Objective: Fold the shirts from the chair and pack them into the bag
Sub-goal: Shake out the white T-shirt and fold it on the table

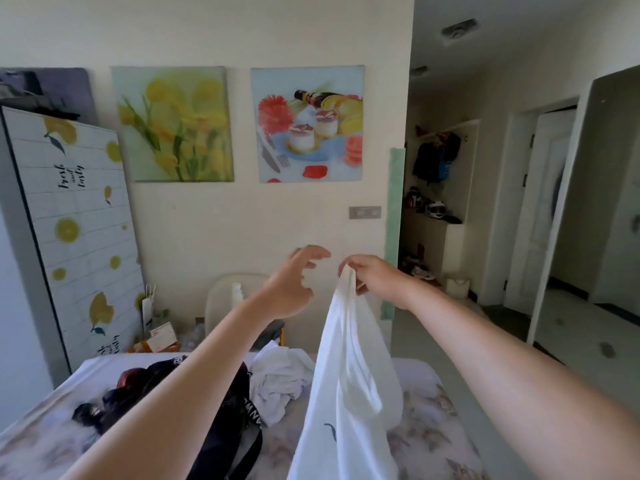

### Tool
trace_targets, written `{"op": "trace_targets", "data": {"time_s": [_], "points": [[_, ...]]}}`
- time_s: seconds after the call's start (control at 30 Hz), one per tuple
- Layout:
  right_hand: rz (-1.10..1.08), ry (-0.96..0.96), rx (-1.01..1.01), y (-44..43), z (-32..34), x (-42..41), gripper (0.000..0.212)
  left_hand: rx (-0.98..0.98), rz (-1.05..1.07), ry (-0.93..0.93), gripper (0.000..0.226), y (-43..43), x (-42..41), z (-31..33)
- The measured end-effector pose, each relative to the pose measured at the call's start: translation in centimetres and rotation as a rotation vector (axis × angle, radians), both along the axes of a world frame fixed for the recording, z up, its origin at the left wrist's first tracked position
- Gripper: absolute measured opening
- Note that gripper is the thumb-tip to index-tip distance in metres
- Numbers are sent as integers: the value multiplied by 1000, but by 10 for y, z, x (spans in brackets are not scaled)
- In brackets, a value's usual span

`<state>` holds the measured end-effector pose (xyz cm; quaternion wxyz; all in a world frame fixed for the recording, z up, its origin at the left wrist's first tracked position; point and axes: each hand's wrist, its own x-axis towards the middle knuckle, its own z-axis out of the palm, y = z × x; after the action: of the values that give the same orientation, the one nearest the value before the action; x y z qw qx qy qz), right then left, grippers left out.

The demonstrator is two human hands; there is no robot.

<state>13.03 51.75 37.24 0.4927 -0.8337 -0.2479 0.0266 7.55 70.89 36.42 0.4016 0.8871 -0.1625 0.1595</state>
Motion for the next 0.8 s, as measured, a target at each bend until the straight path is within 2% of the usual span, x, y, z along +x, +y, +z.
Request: {"op": "trace_targets", "data": {"time_s": [0.07,0.13,0.2,0.23,0.33,0.4,0.5,0.57,0.63,0.7,0.8], "points": [[70,88,44,9,-9,5,33,99,-67,36,89,-1,16,-14],[71,152,142,15,-21,14,30,11,-179,152,98,-7,35,-31],[37,213,269,15,-36,26,25,-137,-154,171,89,-11,55,-47],[20,253,324,13,-46,33,26,-143,-88,153,80,-11,63,-52],[-11,393,461,2,-79,49,39,50,69,92,44,-8,82,-66],[-61,384,357,-8,-100,53,47,156,101,66,21,-7,92,-75],[-75,293,-77,-20,-136,58,50,131,88,71,10,-7,102,-84],[-77,266,-257,-22,-162,65,63,93,41,58,8,-4,105,-85],[-124,259,-299,-20,-177,73,71,45,-9,36,16,2,108,-82],[-152,256,-322,-16,-180,81,68,-2,-11,18,16,10,110,-76],[-158,295,-288,-10,-175,89,46,-85,111,-68,14,26,115,-67]]}}
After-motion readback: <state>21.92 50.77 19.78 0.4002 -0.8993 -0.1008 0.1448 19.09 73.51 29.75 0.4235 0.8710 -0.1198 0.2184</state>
